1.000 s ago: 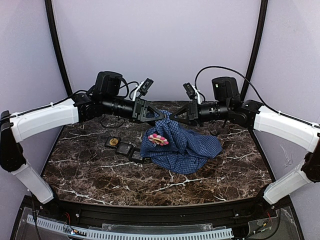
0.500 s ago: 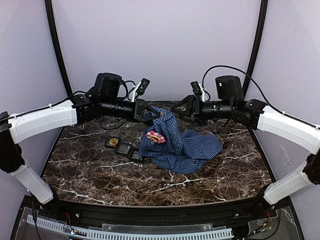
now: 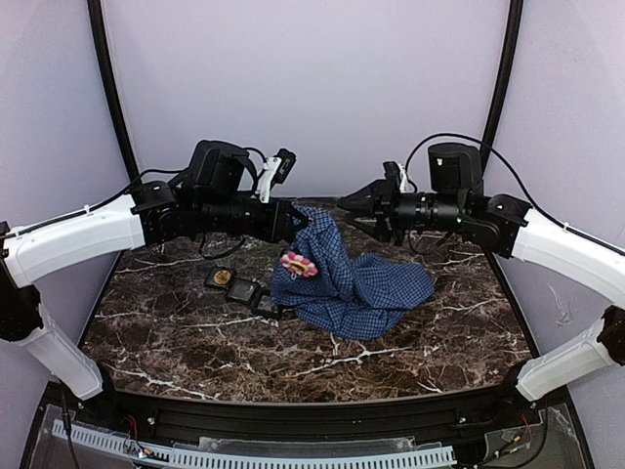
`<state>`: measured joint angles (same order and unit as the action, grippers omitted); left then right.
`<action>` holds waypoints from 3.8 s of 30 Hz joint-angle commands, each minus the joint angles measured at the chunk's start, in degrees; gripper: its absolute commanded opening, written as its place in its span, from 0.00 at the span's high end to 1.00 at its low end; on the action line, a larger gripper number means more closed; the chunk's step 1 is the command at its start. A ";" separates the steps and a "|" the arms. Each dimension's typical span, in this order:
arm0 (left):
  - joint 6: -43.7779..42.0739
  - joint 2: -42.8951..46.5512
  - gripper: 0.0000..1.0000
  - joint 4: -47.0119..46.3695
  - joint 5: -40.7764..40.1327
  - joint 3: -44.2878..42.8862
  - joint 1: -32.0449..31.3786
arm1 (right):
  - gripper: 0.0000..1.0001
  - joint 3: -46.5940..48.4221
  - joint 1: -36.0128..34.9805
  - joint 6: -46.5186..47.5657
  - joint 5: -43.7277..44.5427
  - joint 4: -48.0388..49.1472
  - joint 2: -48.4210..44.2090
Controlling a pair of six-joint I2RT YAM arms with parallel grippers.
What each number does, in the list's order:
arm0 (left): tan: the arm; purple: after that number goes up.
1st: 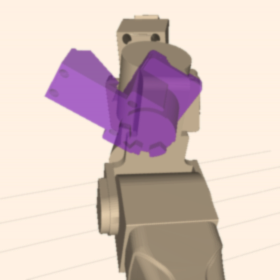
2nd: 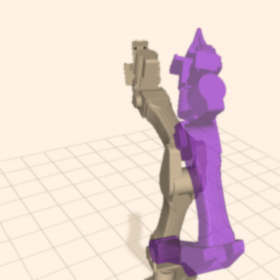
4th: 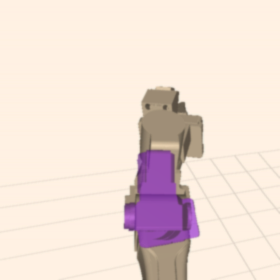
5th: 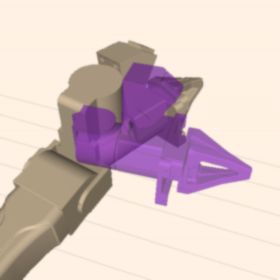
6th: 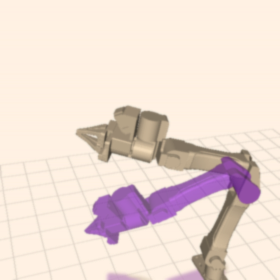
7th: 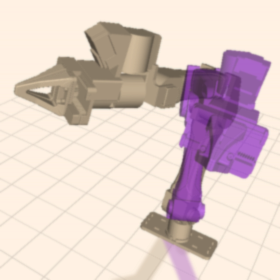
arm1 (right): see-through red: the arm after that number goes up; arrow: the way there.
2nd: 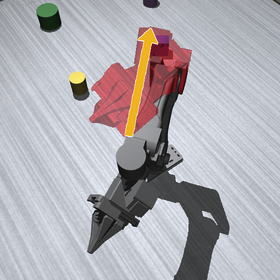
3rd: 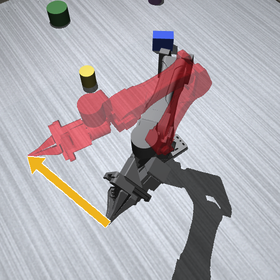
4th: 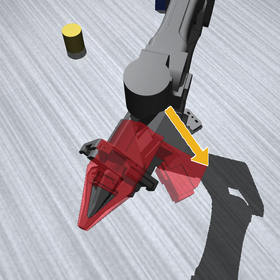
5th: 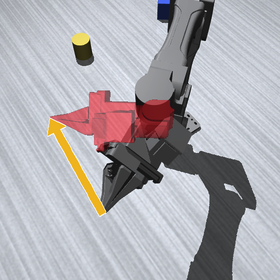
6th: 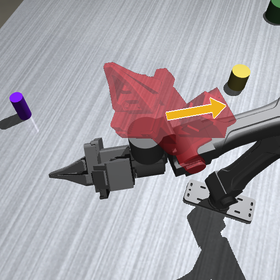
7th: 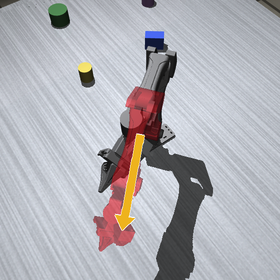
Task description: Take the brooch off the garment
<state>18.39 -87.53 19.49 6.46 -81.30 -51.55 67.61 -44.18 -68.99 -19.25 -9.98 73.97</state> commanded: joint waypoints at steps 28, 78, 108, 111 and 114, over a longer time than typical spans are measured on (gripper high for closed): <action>-3.15 2.40 0.99 0.50 -1.94 -0.62 -3.15 | 0.84 5.83 -3.98 -2.25 -0.05 1.99 8.75; -3.42 2.40 0.99 -0.94 -3.63 -0.52 -4.84 | 0.90 5.78 -3.98 -2.38 0.47 0.22 10.00; -6.27 0.75 0.99 -0.40 -8.09 -2.48 -7.42 | 0.93 7.29 -3.99 -2.45 -0.10 0.78 12.83; -6.16 0.60 0.99 -0.76 -7.97 -2.42 -7.51 | 0.93 7.56 -3.96 -2.55 -0.01 1.09 13.18; -6.08 0.08 0.99 -0.62 -8.04 -2.92 -7.58 | 0.93 8.03 -4.02 -2.63 0.13 1.11 13.68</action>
<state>12.25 -87.53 22.17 -4.99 -81.41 -57.21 73.82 -47.72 -71.68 -19.49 -10.72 85.54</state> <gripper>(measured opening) 0.011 0.070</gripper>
